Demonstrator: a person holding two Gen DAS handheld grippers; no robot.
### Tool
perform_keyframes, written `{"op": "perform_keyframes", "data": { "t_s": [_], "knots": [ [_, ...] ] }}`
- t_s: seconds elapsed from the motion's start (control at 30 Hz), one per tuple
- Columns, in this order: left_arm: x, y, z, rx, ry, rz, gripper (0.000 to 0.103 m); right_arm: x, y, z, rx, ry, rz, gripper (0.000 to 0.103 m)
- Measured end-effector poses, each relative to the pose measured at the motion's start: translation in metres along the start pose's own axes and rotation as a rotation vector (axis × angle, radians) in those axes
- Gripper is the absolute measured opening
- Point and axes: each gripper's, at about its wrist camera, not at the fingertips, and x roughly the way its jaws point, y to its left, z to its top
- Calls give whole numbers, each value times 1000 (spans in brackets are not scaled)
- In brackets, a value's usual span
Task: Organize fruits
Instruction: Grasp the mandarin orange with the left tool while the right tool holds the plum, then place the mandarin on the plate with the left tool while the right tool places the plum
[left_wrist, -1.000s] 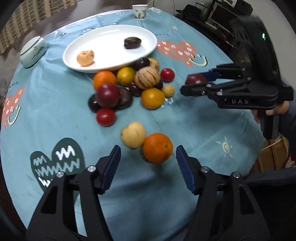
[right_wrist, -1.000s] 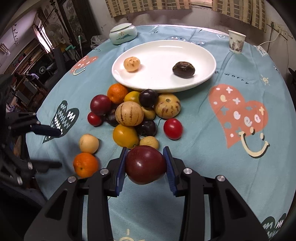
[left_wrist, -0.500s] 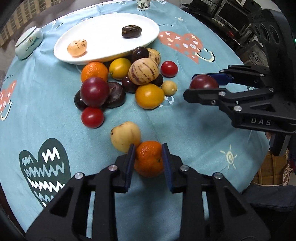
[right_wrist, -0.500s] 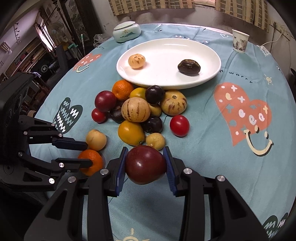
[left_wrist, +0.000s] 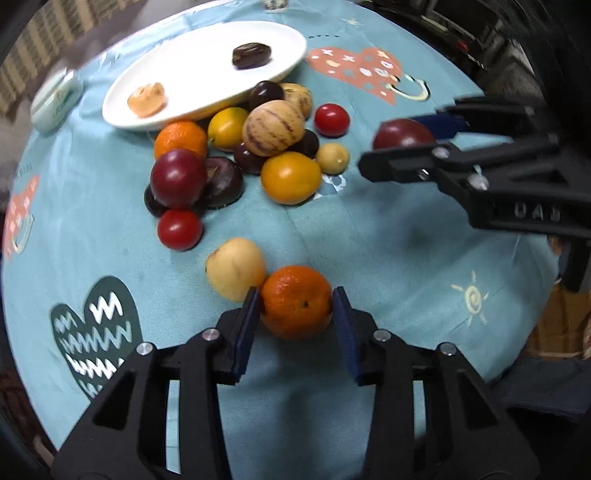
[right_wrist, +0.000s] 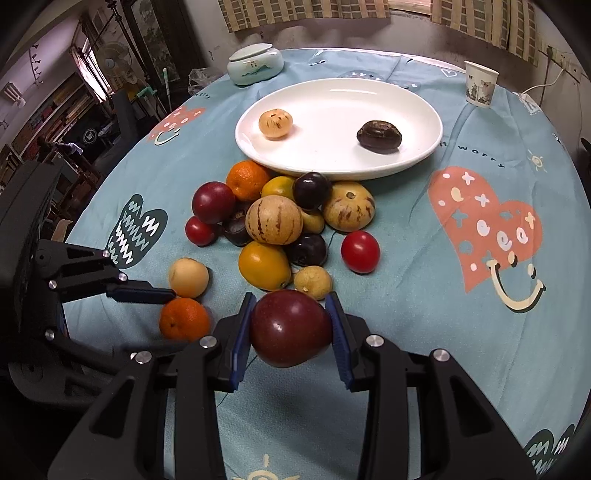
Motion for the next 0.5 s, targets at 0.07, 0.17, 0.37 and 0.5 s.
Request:
{"op": "perform_keyframes", "data": {
  "t_s": [0.07,0.17,0.37,0.5],
  "knots": [
    [-1,3,-1,-8,-2,-13,39,-1,-1,1,5,-5,1,39],
    [-11,6,-5,-6,-20,-25,39,-6,-2,4,7,-18,2,39],
    [-60,48,41,-95,-166,-82,39,-19,-14,41,8,-96,-2,39],
    [-62,76,103,-159,-250,-44,39,-12,-29,83,48,-153,11,39]
  ]
}}
